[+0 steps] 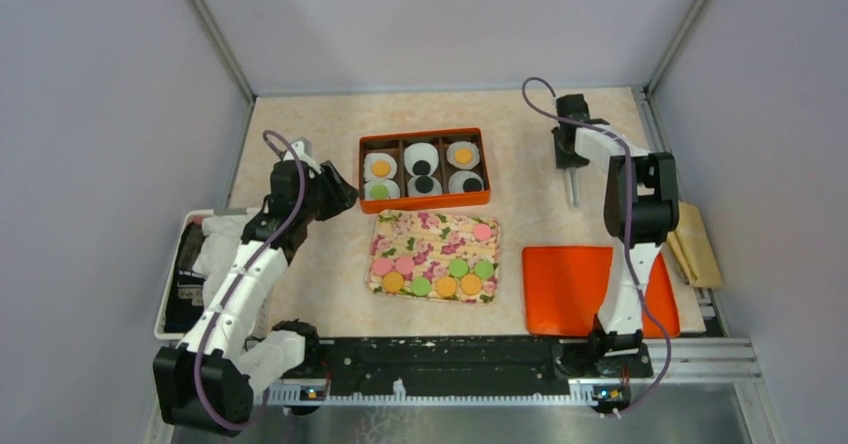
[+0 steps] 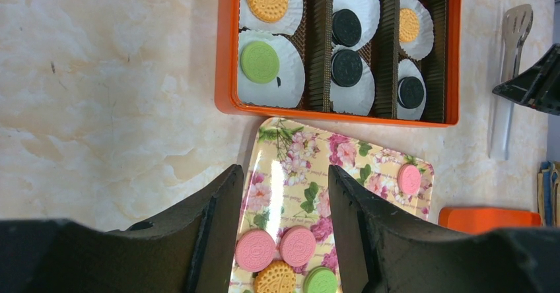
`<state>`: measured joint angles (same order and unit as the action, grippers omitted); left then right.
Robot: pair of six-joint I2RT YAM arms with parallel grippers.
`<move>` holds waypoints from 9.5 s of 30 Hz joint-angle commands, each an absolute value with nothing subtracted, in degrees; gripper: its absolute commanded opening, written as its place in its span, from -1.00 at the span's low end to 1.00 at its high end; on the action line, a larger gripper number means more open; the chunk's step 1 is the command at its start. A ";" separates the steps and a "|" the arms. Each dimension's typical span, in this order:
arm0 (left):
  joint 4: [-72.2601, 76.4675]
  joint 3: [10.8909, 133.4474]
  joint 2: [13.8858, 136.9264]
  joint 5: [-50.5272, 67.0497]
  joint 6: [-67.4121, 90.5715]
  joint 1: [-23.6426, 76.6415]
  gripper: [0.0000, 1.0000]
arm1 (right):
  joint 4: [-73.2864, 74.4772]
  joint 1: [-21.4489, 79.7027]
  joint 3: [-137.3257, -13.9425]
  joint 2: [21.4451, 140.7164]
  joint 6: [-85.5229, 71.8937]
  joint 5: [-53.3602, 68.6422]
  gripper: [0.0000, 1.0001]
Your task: Pack the cookies
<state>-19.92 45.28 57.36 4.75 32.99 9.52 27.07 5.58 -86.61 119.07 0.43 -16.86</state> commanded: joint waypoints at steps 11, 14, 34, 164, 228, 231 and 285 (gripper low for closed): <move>-16.89 44.48 57.91 4.44 33.93 9.32 0.13 | 25.87 5.45 -91.11 121.65 0.44 -22.03 0.08; -16.89 44.31 57.99 4.68 33.88 9.32 0.13 | 24.62 5.36 -90.89 119.38 0.82 -20.67 0.21; -17.28 45.14 58.63 9.16 35.08 9.40 0.10 | 28.55 17.54 -69.89 82.89 -16.56 -12.84 0.21; -11.80 38.90 52.37 59.27 40.08 13.10 -1.00 | 52.91 92.38 -112.56 105.76 -9.87 -42.81 -1.00; -27.56 61.65 73.41 53.23 32.99 12.75 -1.00 | 85.78 100.71 -118.35 122.77 -33.29 -79.18 -0.07; -28.17 61.87 73.23 53.14 32.70 12.74 -1.00 | 85.84 100.65 -117.62 122.78 -33.82 -79.36 -0.06; -32.79 80.95 64.08 14.49 30.00 12.39 -1.00 | 72.68 81.98 -117.75 99.40 -26.47 -79.15 -1.00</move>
